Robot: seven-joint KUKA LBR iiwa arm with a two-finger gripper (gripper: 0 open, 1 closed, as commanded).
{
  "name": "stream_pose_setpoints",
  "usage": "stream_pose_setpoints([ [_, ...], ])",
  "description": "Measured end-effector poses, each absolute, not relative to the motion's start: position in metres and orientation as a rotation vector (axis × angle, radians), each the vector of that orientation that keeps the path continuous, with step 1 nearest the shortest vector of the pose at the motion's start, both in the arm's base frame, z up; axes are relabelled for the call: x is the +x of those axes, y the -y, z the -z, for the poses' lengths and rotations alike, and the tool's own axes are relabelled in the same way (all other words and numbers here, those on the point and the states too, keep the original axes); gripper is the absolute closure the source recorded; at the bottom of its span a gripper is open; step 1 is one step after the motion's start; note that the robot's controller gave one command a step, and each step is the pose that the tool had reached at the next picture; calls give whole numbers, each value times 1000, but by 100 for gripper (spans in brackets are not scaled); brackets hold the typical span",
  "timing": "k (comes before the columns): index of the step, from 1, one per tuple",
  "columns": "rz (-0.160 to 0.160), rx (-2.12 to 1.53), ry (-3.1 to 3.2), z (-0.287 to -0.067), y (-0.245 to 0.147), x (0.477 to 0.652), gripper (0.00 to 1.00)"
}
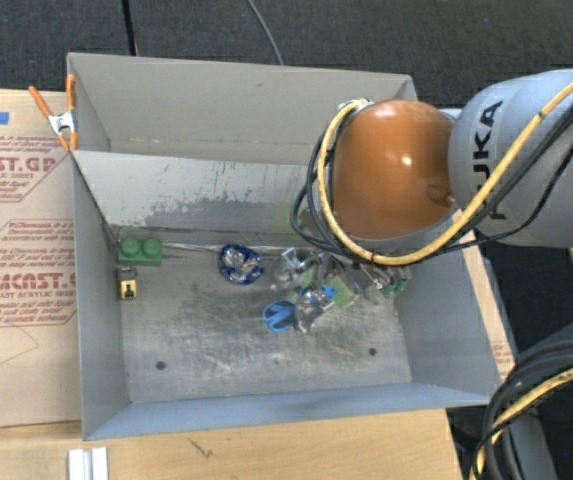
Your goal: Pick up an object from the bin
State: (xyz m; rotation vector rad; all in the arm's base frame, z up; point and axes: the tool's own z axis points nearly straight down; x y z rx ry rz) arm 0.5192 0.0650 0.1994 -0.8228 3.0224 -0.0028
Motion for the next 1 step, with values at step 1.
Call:
stream_pose_setpoints([
  [1,2,-1266,-2867,-267,-65,519,100],
])
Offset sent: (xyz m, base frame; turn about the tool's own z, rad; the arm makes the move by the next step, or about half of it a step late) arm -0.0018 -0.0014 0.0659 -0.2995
